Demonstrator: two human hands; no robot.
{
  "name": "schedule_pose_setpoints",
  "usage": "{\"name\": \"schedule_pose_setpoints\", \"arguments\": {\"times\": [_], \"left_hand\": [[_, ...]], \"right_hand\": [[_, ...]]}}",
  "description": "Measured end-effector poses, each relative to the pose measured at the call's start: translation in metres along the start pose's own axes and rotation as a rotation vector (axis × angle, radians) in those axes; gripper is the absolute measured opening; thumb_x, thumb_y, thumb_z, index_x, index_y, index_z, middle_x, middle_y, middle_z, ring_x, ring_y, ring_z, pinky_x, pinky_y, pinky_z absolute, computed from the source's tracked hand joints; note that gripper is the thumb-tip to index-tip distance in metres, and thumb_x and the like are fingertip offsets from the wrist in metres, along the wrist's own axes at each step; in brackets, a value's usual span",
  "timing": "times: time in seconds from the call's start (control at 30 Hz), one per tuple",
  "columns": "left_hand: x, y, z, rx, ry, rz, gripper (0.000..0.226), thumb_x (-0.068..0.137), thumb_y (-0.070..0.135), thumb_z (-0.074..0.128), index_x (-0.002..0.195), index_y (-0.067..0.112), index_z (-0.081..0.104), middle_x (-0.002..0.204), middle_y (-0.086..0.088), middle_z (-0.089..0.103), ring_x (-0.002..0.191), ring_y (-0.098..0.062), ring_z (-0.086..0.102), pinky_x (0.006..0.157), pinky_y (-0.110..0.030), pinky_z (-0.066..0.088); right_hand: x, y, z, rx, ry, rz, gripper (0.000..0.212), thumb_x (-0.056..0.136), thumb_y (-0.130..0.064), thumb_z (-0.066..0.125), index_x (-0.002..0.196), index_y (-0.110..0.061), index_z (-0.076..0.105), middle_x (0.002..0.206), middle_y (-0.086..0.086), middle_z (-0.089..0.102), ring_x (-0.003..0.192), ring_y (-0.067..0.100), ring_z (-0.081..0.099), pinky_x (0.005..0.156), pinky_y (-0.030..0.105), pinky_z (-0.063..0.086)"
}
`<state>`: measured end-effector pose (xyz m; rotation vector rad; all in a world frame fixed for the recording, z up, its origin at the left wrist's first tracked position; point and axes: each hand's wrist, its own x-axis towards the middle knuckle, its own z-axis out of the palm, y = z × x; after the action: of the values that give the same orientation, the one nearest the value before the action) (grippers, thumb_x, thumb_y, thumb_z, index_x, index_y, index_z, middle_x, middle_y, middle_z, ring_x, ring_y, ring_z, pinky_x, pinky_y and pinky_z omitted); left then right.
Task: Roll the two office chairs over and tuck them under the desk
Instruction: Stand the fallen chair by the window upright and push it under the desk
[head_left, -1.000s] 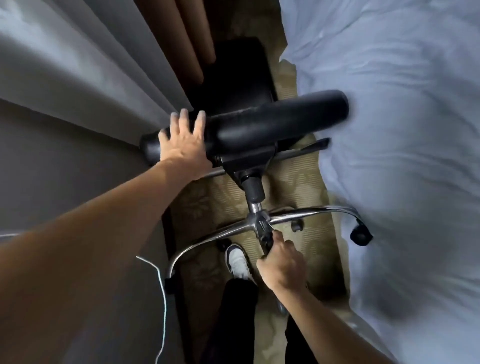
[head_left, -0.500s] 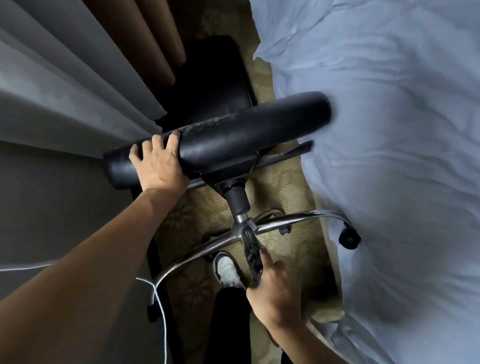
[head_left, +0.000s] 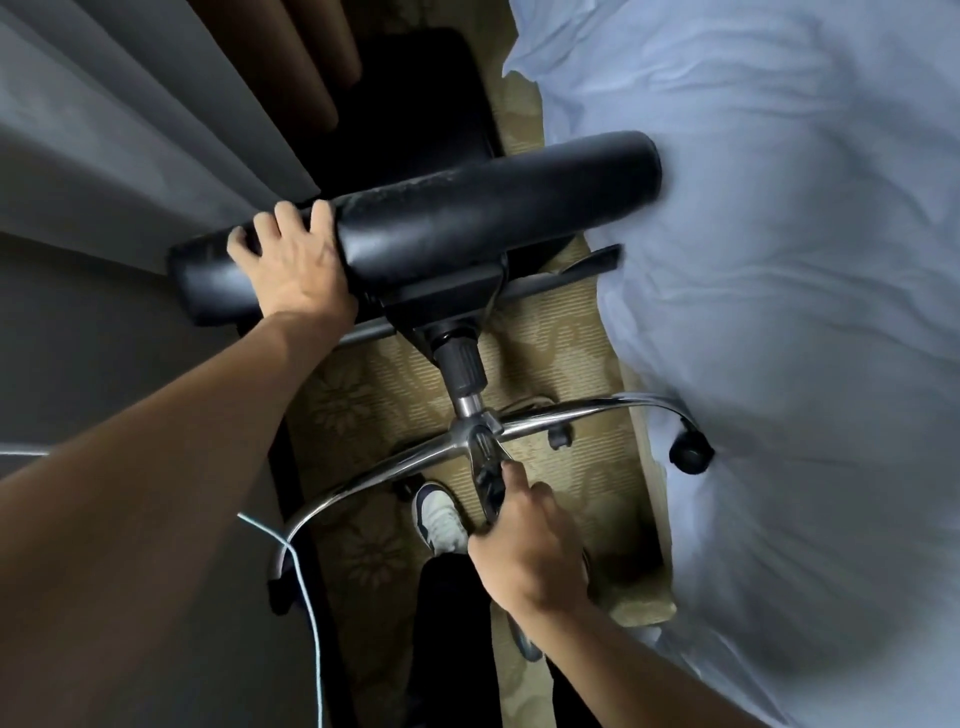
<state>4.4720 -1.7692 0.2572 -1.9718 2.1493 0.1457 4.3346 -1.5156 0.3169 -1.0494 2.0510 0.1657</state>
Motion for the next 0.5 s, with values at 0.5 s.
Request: {"name": "schedule_pose_setpoints", "arguments": {"times": [0.5], "left_hand": [[-0.103,0.018,-0.011,-0.072,0.283,-0.031,0.068,0.050,0.003,0.068,0.112,0.012,0.043,0.111,-0.020,0.050,0.107,-0.040,0.045,0.097,-0.055,0.030]], "right_hand": [[-0.053,0.074,0.048,0.162,0.144,-0.161,0.074,0.074,-0.023,0.061,0.141,-0.031,0.031,0.099,0.006,0.056,0.087,0.029,0.061,0.069,0.034,0.043]]}}
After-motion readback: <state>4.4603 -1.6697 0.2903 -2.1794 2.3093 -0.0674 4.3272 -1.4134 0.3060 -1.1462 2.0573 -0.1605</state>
